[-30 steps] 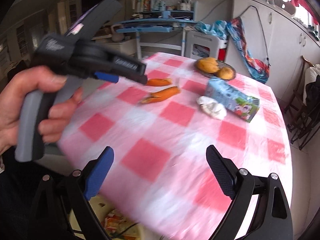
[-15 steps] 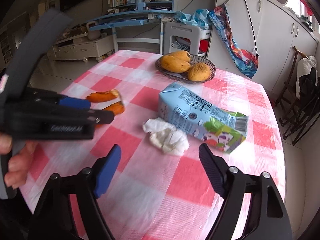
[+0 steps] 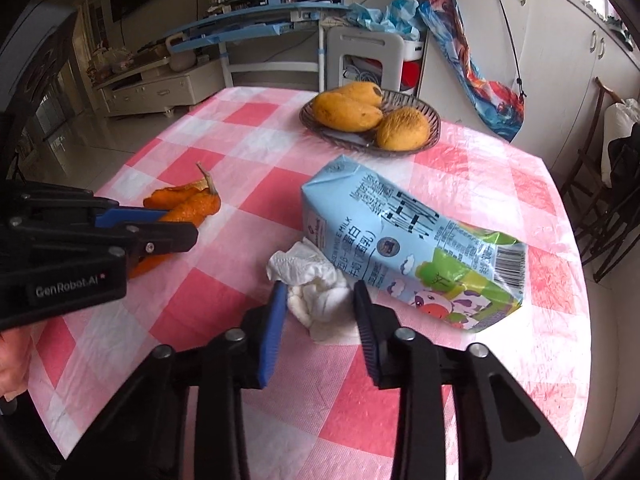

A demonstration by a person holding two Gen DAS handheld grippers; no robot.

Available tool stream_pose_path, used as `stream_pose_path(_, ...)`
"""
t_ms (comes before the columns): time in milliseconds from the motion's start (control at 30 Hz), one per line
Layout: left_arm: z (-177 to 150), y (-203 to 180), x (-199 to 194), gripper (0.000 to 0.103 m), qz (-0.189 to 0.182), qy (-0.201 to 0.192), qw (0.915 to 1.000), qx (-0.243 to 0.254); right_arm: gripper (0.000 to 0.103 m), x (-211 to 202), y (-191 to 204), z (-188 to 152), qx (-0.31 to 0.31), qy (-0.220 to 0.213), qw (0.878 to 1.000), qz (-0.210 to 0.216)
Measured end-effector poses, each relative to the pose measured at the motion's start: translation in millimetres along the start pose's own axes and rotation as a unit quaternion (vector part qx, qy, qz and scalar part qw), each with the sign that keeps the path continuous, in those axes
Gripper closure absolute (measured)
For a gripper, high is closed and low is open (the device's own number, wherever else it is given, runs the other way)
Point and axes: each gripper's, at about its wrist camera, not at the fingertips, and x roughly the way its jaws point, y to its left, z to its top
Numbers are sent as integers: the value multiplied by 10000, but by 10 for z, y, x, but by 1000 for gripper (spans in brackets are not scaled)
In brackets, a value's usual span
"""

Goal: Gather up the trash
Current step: 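Grasp the long stemmed orange peel with the left tool while the right tool grasps the white tissue, then carry the peel to the yellow bucket and release with the left tool while the right tool drops the tissue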

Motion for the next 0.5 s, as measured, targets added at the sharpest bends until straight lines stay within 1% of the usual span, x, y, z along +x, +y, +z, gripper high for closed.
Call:
stream_pose_path(133, -23, 42, -52, 84, 8, -32, 10000, -58, 80, -83, 33, -33, -49, -54, 9999, 69)
stream_pose_path(200, -41, 88, -107, 84, -21, -77, 9999, -147, 85, -154, 69, -65, -69, -74, 9998, 143)
stream_pose_path(367, -109, 214, -229, 84, -179, -150, 9989, -414, 89, -317, 205, -115, -161, -173, 9992, 309)
stream_pose_path(467, -179, 267, -313, 84, -282, -187, 9978, -573, 89, -426, 271, -160, -153, -225, 9983, 510)
stream_pose_path(500, -195, 271, -335, 84, -296, -201, 9976, -597, 89, -486, 300, -193, -119, -244, 9976, 644)
